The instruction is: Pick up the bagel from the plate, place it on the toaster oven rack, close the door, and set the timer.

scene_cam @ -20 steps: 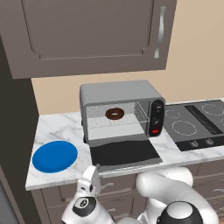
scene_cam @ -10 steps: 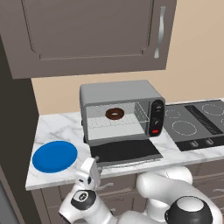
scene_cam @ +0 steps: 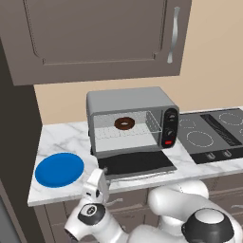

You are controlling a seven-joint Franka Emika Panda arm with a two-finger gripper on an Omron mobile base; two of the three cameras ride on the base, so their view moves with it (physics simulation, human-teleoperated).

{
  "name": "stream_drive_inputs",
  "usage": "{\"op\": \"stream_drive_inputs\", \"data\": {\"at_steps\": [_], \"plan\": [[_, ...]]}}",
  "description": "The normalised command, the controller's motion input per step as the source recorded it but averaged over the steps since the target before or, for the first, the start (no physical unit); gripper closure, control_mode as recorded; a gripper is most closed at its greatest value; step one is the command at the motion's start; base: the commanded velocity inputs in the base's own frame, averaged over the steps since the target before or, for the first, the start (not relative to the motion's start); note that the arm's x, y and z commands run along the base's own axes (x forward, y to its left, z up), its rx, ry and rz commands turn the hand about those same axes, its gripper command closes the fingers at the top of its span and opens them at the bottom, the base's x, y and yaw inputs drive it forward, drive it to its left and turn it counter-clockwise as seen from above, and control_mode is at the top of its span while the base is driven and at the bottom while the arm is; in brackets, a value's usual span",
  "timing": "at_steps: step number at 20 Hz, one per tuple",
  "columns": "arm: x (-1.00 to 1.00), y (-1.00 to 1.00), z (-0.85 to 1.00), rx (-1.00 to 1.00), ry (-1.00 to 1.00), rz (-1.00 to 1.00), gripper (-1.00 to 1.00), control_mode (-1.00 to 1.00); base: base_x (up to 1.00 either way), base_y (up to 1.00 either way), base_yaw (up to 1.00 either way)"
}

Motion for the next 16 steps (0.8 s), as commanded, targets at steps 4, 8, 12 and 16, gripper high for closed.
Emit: {"op": "stream_drive_inputs", "data": {"at_steps": [4, 8, 12, 16], "plan": [[0.31, 0.00, 0.04, 0.00, 0.00, 0.00, -1.00, -1.00, 0.00, 0.00, 0.00], [0.40, 0.00, 0.04, 0.00, -0.01, 0.00, -1.00, -1.00, 0.00, 0.00, 0.00], [0.26, 0.00, 0.11, 0.00, 0.00, 0.00, -1.00, -1.00, 0.00, 0.00, 0.00], [0.15, 0.00, 0.21, 0.00, -0.01, 0.00, -1.00, -1.00, 0.00, 0.00, 0.00]]}}
